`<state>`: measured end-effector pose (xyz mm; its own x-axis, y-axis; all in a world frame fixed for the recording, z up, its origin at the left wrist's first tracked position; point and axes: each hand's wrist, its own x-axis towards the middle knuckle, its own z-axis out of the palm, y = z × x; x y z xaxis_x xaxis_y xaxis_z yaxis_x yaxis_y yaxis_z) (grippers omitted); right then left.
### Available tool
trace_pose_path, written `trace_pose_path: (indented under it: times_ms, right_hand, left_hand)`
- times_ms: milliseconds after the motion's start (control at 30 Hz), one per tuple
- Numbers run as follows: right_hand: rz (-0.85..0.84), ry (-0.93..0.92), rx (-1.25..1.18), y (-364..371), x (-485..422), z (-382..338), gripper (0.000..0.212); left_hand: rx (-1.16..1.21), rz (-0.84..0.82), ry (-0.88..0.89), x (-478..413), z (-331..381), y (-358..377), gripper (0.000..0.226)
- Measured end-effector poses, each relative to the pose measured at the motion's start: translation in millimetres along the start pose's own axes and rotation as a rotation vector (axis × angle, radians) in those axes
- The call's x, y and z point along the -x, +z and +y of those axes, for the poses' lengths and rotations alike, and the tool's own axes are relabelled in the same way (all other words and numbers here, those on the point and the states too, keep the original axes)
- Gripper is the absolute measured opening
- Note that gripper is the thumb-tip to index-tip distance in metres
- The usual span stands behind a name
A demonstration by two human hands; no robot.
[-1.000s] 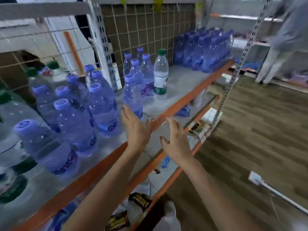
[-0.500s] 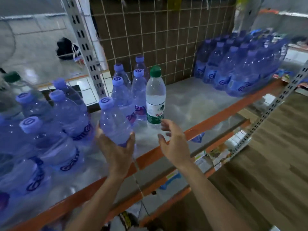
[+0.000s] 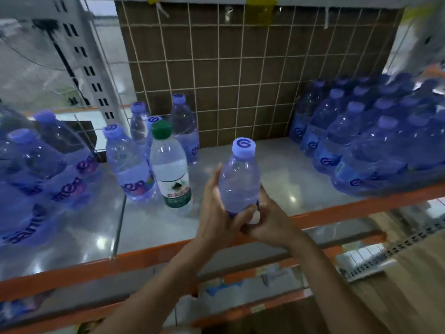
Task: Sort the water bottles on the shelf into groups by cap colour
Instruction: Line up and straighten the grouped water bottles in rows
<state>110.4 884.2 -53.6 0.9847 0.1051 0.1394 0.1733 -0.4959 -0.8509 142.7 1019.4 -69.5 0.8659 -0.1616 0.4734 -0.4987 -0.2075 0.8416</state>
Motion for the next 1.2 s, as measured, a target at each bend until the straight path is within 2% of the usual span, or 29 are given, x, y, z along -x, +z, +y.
trace_pose_path:
  times_ms: [67, 167, 300, 367, 433, 567, 667, 833, 1000, 1100, 1167, 1200]
  right_hand:
    - [0.044, 0.048, -0.008, -27.9, -5.9, 15.8, 0.067]
    - [0.206, 0.119, -0.066, -51.7, -21.6, 39.9, 0.053]
    - [0.542, 0.213, -0.021, -59.9, -54.4, 69.5, 0.036]
    - [0.622, 0.287, 0.002, -62.3, -72.8, 84.6, 0.047]
    - [0.637, 0.335, 0.022, -67.2, -86.5, 92.1, 0.057]
    - [0.546, 0.214, -0.019, -72.1, -100.9, 106.6, 0.064]
    - [0.519, 0.27, 0.016, -82.9, -115.3, 119.2, 0.062]
    - [0.551, 0.29, 0.043, -92.3, -152.4, 129.6, 0.055]
    - [0.646, 0.33, 0.256, -96.9, -175.3, 137.0, 0.021]
    - [0.608, 0.339, 0.172, -97.5, -179.5, 136.4, 0.026]
    - [0.577, 0.323, 0.108, -92.5, -179.3, 140.2, 0.04]
    - [0.603, 0.29, 0.123, -93.6, -178.3, 140.4, 0.04]
  left_hand:
    - [0.041, -0.069, -0.038, -15.1, 4.7, 27.2, 0.072]
    - [0.026, -0.168, -0.088, -44.8, 8.1, 56.6, 0.067]
    - [0.002, -0.263, -0.234, -76.8, -11.0, 92.5, 0.064]
    - [0.003, -0.331, -0.312, -91.5, -17.1, 106.8, 0.062]
    - [-0.042, -0.364, -0.345, -107.2, -23.8, 119.6, 0.057]
    - [-0.147, -0.314, -0.363, -139.1, -40.3, 134.8, 0.038]
    - [-0.052, -0.329, -0.401, -159.3, -55.2, 139.3, 0.029]
    - [0.088, -0.212, -0.438, -177.2, -65.7, 159.2, 0.054]
    - [-0.042, -0.062, -0.48, -192.1, -78.9, 177.0, 0.048]
    - [-0.201, 0.024, -0.462, -198.4, -78.3, 183.0, 0.038]
    - [-0.243, 0.053, -0.479, -198.7, -80.7, 186.9, 0.047]
    - [-0.243, 0.062, -0.506, -199.1, -81.8, 189.4, 0.054]
